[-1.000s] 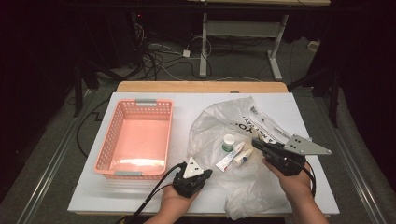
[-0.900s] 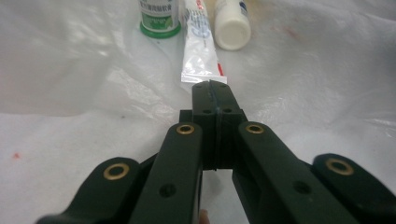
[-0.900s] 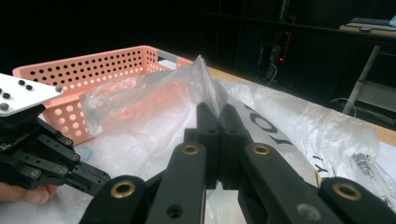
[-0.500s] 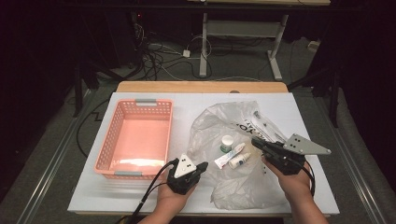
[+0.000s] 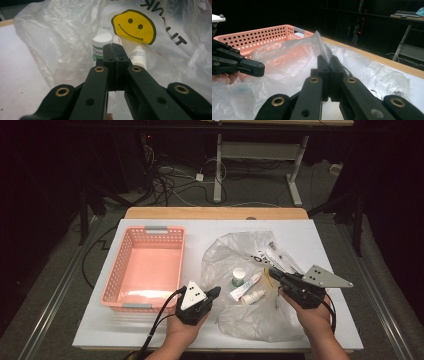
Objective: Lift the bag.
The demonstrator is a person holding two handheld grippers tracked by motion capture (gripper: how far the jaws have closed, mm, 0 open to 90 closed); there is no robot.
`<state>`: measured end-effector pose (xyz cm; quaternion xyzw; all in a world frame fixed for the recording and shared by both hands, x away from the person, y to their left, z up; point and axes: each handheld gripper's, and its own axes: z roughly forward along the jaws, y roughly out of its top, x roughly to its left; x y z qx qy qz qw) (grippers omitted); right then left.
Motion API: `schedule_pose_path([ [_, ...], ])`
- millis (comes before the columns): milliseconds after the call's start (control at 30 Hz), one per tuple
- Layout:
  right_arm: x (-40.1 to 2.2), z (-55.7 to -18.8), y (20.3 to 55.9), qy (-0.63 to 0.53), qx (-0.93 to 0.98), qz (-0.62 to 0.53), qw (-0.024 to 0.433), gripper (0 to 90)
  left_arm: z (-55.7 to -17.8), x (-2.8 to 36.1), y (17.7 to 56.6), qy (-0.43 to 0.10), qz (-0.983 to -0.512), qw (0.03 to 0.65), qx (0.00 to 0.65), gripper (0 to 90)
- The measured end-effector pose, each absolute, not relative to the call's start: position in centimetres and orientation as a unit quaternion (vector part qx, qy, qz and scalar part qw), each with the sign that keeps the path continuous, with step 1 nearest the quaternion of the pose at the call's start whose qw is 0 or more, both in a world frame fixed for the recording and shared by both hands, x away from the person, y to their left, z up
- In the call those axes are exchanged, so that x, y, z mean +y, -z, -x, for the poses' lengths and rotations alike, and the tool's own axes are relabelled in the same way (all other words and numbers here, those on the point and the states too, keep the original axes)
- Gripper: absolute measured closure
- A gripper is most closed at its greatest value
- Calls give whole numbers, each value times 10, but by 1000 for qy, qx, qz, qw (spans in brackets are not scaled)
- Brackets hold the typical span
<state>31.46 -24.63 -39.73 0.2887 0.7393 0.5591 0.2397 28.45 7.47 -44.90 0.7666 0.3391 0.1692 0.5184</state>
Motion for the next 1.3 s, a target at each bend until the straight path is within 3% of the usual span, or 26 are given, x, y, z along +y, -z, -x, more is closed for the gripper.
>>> schedule_pose_path([
  [333,-247,-316,394,-564,730,-297,247,900,-284,87,435,-177,-742,546,346,884],
  [533,-246,-316,395,-563,732,-295,245,900,-285,83,448,-158,-769,503,361,877],
  [567,-246,-315,395,-562,733,-293,245,900,-288,81,454,-136,-780,490,365,798],
  [600,-246,-315,394,-563,734,-289,248,900,-290,79,460,-117,-791,473,368,634],
  [667,-247,-314,394,-564,733,-291,245,900,-294,73,471,-97,-818,429,371,407],
  [767,-247,-315,395,-564,733,-292,242,900,-303,61,485,-77,-841,369,387,136],
  [833,-247,-316,396,-563,735,-290,242,900,-302,52,490,-99,-857,342,373,137],
  [867,-247,-316,396,-563,736,-289,242,900,-299,51,489,-106,-859,345,364,191],
  [933,-247,-315,395,-563,735,-290,241,900,-295,52,489,-110,-861,359,343,422],
  [967,-248,-315,395,-564,734,-291,242,900,-294,51,489,-111,-862,361,337,596],
  [1067,-249,-315,394,-564,734,-291,243,900,-293,52,489,-113,-860,363,341,853],
  [1300,-246,-314,395,-564,735,-289,242,900,-288,63,476,-143,-820,431,348,881],
])
